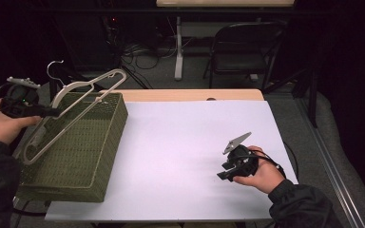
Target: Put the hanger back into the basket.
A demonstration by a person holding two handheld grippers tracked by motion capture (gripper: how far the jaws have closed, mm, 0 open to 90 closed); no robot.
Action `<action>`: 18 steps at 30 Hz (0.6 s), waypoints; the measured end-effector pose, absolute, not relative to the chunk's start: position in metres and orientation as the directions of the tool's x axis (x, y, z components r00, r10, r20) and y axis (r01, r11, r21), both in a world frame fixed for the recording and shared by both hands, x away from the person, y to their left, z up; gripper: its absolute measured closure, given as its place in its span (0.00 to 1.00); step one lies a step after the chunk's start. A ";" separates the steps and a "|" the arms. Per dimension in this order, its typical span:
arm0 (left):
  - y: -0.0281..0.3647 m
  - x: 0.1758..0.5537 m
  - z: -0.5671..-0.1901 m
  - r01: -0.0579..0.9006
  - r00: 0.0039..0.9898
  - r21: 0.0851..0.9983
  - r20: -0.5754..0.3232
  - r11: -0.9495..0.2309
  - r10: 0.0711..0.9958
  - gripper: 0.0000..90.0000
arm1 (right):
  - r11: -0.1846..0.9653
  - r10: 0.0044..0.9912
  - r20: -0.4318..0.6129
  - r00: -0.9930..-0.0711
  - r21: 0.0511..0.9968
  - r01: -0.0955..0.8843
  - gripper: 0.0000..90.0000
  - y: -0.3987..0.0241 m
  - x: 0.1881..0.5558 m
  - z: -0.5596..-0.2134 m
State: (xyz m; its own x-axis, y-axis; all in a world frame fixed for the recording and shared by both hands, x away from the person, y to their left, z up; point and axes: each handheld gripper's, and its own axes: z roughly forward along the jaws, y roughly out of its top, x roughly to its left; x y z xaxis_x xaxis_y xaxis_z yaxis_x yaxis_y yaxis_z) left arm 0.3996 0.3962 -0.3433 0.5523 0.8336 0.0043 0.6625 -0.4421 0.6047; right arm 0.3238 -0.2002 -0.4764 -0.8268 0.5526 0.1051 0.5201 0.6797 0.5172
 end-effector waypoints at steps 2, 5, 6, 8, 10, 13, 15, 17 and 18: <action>0.401 0.396 -0.348 0.660 0.554 0.605 0.008 -0.445 0.833 0.97 | 0.679 0.554 0.102 -0.826 0.520 0.519 0.62 -0.200 0.324 -0.477; 0.408 0.392 -0.356 0.657 0.560 0.603 0.011 -0.452 0.829 0.97 | 0.686 0.556 0.105 -0.825 0.502 0.526 0.62 -0.198 0.324 -0.476; 0.412 0.390 -0.360 0.649 0.569 0.604 0.020 -0.463 0.822 0.97 | 0.699 0.550 0.104 -0.829 0.485 0.525 0.62 -0.198 0.325 -0.475; 0.416 0.388 -0.363 0.647 0.573 0.607 0.012 -0.461 0.819 0.97 | 0.698 0.551 0.102 -0.828 0.487 0.525 0.62 -0.197 0.325 -0.476; 0.420 0.385 -0.367 0.646 0.578 0.608 0.005 -0.461 0.816 0.97 | 0.677 0.557 0.104 -0.824 0.519 0.523 0.62 -0.196 0.325 -0.479; 0.424 0.382 -0.372 0.651 0.579 0.598 0.006 -0.467 0.816 0.97 | 0.691 0.555 0.105 -0.825 0.494 0.528 0.62 -0.196 0.325 -0.477; 0.426 0.380 -0.374 0.653 0.577 0.593 0.013 -0.471 0.816 0.97 | 0.690 0.555 0.104 -0.825 0.495 0.527 0.62 -0.195 0.325 -0.477; 0.429 0.377 -0.376 0.650 0.580 0.595 0.014 -0.473 0.814 0.97 | 0.695 0.556 0.101 -0.825 0.487 0.529 0.62 -0.196 0.325 -0.476; 0.433 0.375 -0.379 0.647 0.586 0.594 0.014 -0.478 0.810 0.97 | 0.683 0.559 0.103 -0.823 0.506 0.527 0.62 -0.195 0.325 -0.477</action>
